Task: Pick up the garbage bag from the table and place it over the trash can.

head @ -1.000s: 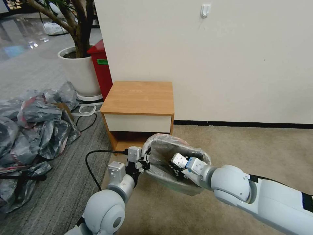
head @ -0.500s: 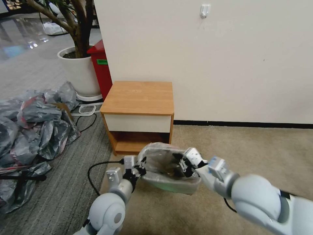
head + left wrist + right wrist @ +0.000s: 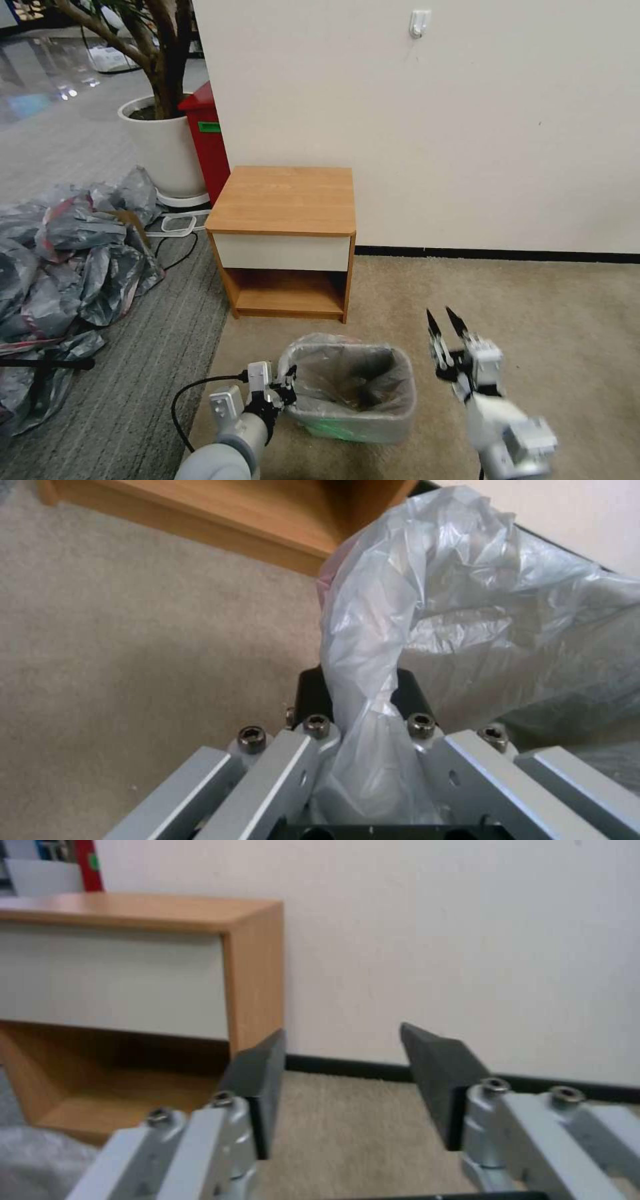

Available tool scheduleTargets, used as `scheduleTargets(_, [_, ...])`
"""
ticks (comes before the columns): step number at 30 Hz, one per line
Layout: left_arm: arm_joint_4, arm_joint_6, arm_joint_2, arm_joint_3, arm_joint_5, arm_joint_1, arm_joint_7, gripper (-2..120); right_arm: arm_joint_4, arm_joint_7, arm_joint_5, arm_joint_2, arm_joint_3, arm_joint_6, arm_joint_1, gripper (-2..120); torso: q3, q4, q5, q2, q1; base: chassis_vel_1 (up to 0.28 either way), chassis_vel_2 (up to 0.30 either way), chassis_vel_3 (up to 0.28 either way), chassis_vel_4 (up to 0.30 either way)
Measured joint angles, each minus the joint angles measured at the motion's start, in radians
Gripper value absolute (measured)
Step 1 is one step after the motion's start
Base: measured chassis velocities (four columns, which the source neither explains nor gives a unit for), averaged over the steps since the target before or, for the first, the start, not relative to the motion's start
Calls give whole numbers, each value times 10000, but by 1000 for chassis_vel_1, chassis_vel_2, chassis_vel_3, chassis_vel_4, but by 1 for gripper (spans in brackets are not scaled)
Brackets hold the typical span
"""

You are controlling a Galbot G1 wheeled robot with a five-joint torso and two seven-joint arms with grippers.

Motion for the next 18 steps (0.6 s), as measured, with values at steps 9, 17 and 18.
scheduleTargets(9, [1,26,165,61,820,222,-122,5,-718,558,-288,357,54,1528,-285,82,1,2,2,0,-1,0,0,0,0])
scheduleTargets(17, [272,-10,231,-265,1054,320,67,5,-958,645,-667,745,-64,1947,-380,100,1,2,2,0,0,0,0,0,0])
scheduleTargets(18, [324,-10,242,-267,1053,310,72,5,-973,658,-679,751,-98,1950,-380,100,1,2,1,0,0,0,0,0,0])
